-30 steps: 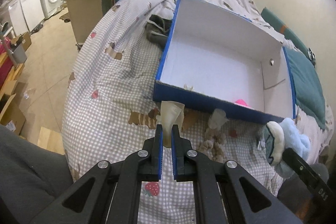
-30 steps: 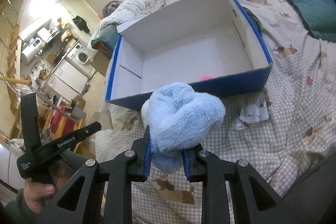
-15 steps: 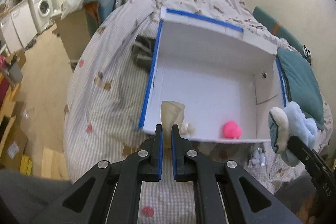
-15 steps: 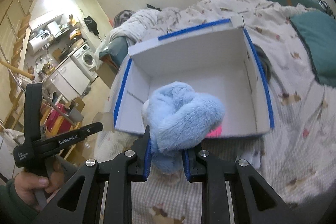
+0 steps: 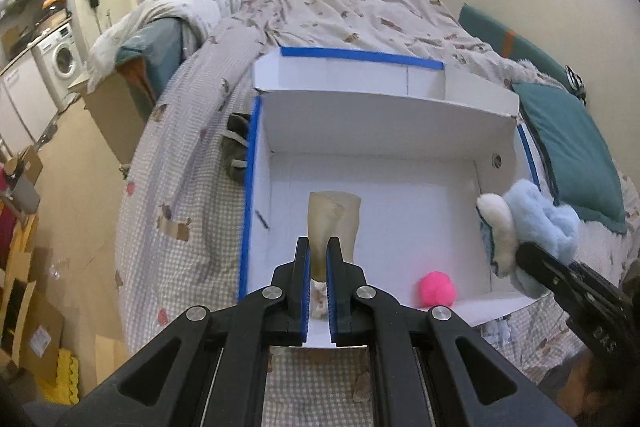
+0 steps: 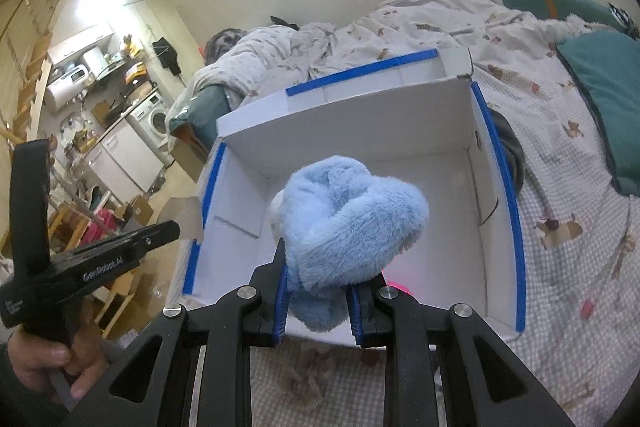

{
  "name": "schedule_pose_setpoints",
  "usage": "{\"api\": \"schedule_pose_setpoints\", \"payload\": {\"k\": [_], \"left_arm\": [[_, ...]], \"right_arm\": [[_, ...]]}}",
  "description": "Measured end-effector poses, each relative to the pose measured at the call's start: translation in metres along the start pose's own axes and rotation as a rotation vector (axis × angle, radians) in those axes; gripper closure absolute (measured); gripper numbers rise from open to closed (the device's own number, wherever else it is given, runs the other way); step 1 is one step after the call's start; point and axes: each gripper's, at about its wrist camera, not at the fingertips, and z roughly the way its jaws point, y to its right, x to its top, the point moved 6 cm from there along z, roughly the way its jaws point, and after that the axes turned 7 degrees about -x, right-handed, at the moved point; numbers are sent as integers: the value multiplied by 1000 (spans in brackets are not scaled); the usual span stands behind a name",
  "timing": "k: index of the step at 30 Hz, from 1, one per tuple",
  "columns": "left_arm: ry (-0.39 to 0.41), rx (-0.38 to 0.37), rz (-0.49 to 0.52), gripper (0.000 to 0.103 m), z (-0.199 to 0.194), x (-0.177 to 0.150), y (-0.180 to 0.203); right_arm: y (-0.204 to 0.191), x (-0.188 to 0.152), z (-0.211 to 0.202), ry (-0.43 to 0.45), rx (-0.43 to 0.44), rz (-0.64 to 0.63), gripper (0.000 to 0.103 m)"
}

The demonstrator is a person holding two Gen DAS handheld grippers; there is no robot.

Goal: Organize soft objects
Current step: 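Carry the lace scrunchie and blue plush into the box and open both tools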

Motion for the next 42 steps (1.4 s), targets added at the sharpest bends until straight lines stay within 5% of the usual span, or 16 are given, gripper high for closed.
{"api": "schedule_pose_setpoints", "payload": {"k": [23,39,42], "left_arm": [[-133,19,2,96,79,-35,-4],[-145,12,-3,95,83,-39,-3],[-140,15,15,86,82,-38,0]], "right_arm": [[19,-28,63,-131,-54,13,77],[21,-31,71,-152,-91,-23,77],[23,-32,71,-151,-94,-15,76]]}}
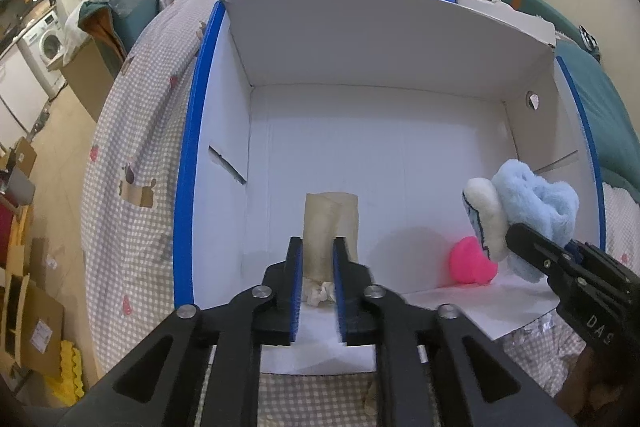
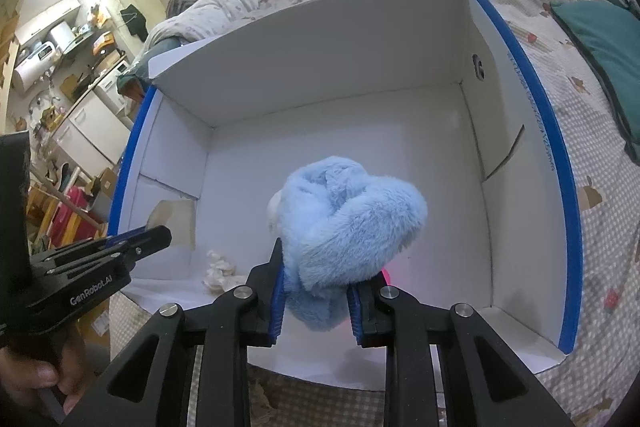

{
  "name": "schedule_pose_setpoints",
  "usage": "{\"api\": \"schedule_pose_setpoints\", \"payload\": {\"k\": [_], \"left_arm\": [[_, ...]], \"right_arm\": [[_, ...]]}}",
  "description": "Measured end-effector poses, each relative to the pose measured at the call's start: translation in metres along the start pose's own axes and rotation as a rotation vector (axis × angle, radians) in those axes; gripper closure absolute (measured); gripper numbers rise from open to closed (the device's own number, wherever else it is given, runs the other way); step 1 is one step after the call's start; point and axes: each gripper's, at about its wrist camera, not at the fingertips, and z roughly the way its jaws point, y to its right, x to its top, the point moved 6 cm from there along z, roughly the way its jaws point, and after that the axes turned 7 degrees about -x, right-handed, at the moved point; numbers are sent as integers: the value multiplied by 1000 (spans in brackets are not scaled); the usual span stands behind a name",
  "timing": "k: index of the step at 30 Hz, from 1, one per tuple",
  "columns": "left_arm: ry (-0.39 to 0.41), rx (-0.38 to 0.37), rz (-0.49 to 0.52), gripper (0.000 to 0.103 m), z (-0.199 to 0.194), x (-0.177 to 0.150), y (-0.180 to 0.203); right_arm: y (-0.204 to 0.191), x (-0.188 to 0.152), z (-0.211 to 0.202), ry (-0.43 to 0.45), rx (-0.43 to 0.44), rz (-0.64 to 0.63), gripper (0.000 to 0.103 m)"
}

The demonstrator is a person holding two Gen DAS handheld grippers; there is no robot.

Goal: Organize soft objects
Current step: 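Carry the lace scrunchie and blue plush into the box and open both tools, then withdraw both open tools up and out of the box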

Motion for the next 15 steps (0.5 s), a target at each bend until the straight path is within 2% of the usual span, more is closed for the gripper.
{"api": "schedule_pose_setpoints", "payload": {"k": [4,6,8,9,10,11,15], "left_arm": [[10,-44,-9,72,-3,2,3],[25,-33,-9,59,-6,3,2],[40,-24,-14,41,-9,5,1],[48,-23,-20,40,-10,5,0],[53,-23,-28,39,-11,6,-1],[53,-25,-35,38,-12,6,-2],[45,-20,-40,38,-10,7,-4]], "right_arm": [[1,0,-1,2,0,10,74],[2,0,0,0,2,14,72],[3,-1,0,-2,2,19,69],[3,-1,0,-2,2,21,68],[4,-1,1,-3,0,23,63],[4,-2,1,-5,-1,24,50],[7,0,-3,19,-15,28,37]]}}
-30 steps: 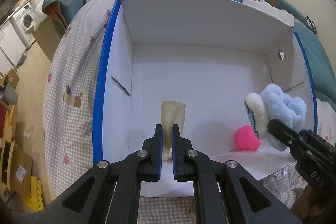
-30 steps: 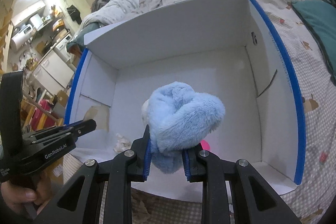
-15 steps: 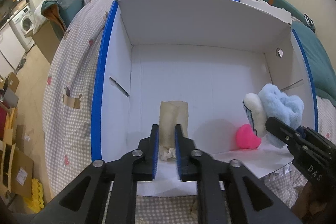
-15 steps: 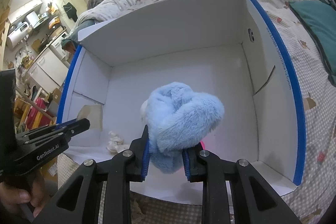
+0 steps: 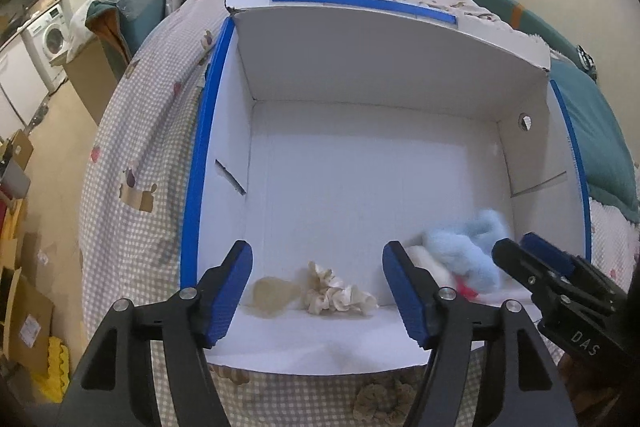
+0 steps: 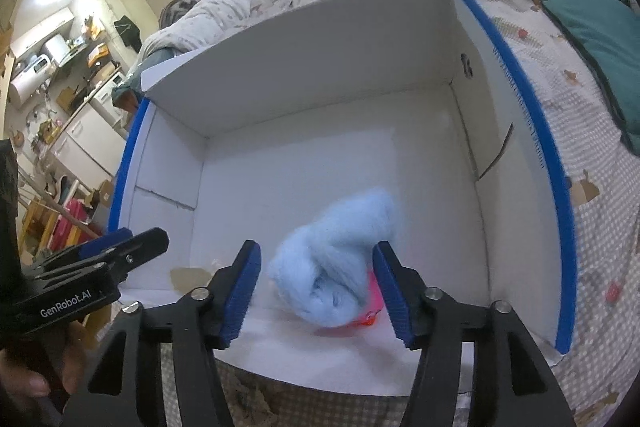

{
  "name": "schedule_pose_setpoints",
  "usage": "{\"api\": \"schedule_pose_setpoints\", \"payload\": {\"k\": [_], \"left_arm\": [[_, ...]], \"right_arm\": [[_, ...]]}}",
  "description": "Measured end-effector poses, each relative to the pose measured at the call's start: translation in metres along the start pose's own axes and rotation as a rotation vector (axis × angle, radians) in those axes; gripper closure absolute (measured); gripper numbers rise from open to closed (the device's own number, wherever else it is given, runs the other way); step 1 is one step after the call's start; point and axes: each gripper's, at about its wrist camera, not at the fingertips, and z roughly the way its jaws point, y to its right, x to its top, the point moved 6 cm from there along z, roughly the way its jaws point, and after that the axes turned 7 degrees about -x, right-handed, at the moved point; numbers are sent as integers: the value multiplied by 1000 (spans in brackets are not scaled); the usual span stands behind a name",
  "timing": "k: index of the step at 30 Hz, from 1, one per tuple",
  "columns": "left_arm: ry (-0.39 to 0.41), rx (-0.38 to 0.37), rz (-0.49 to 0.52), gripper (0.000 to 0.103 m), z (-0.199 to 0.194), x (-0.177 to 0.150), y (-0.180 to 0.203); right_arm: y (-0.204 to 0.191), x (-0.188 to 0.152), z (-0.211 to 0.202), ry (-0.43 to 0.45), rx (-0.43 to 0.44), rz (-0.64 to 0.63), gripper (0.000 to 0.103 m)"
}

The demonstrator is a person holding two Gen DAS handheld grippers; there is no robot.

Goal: Organize soft objects
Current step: 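Withdraw both open tools up and out of the box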

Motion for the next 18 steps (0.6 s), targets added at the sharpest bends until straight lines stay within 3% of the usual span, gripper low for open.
{"api": "schedule_pose_setpoints", "payload": {"k": [2,18], "left_arm": [[-1,4,-1,38,0,0,-1],[3,8,9,38,-4,-5,-1]], "right_arm": [[1,1,-1,10,-26,-7,29],[5,4,-3,11,-16,20,28]]}}
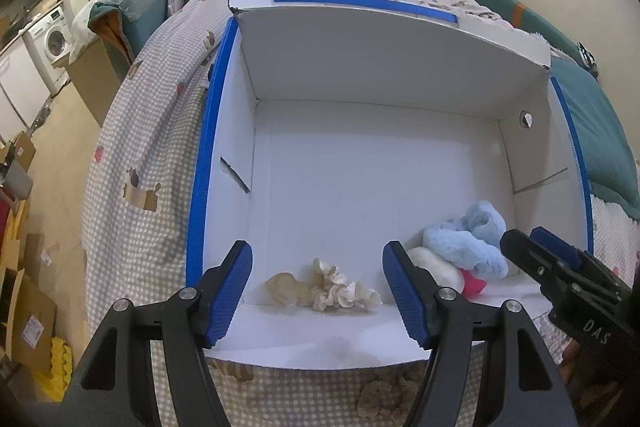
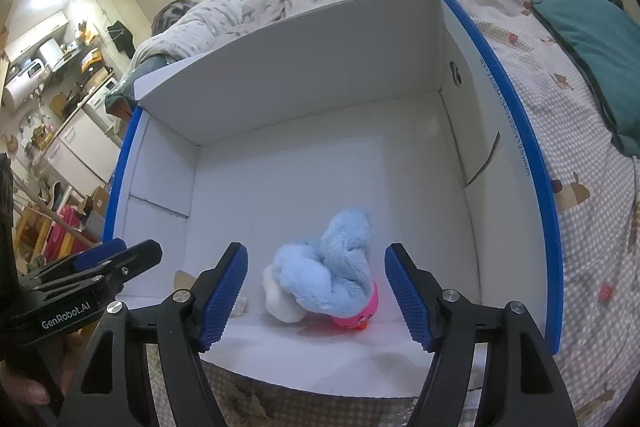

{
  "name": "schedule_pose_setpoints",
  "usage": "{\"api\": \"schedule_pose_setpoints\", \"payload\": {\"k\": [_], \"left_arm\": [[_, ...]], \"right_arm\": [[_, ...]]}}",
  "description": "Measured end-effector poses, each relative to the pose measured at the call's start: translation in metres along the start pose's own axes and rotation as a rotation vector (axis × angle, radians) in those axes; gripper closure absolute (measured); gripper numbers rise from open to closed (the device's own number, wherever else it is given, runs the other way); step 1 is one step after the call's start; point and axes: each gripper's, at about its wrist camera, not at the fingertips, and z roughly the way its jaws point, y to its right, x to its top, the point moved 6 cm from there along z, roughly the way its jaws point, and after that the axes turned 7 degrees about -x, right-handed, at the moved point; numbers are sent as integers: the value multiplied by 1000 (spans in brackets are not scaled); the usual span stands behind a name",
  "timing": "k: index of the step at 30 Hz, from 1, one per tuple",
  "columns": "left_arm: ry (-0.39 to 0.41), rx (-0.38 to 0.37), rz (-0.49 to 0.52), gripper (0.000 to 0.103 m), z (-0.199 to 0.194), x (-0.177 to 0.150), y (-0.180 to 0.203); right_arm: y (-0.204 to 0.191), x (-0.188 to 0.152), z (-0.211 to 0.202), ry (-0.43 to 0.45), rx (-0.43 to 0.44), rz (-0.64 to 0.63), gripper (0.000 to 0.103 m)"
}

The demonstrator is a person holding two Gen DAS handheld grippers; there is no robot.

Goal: Organize soft objects
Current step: 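Withdraw both open tools up and out of the box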

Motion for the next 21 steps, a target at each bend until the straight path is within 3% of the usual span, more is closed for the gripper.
{"api": "schedule_pose_setpoints", "payload": {"k": [9,21], "left_arm": [[16,15,-8,38,-11,-5,-5],[50,12,-4,38,-40,-14,-5]], "right_arm": [[6,-2,-2,-16,5,29,28],[14,-1,-33,57,-11,42,28]]}}
